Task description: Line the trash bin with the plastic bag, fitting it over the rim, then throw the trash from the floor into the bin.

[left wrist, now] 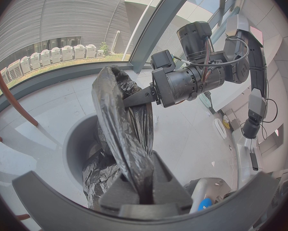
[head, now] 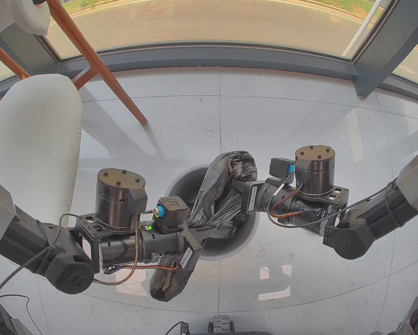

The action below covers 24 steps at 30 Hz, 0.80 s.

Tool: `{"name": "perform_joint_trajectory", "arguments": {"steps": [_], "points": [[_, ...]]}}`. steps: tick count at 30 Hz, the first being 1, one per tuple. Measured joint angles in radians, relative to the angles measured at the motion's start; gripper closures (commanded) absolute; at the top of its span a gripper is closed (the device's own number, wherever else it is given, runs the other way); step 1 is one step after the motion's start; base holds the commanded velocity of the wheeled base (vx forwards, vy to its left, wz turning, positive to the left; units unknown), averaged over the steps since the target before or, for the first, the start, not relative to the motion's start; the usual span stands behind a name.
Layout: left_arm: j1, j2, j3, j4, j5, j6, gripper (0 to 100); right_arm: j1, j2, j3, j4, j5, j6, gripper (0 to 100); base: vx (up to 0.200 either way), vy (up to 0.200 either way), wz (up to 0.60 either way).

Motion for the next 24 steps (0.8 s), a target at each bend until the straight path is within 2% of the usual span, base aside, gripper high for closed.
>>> {"name": "perform_joint_trajectory", "arguments": {"steps": [7,16,24], "points": [[0.0,0.043,-0.043,0.0,-0.001,-0.021,0,-0.063,-0.004,-0.033,-0.001,0.005,-0.021,100,0.0,0.0,0.0],[0.004,0.11,-0.077,0.001,0.003,-0.038,0,-0.064,-0.008,-0.04,-0.003,0.007,-0.021,100,0.0,0.0,0.0],[0.013,0.14,-0.125,0.001,0.055,-0.086,0,-0.067,-0.019,-0.022,-0.004,0.007,-0.021,100,0.0,0.0,0.0]]}}
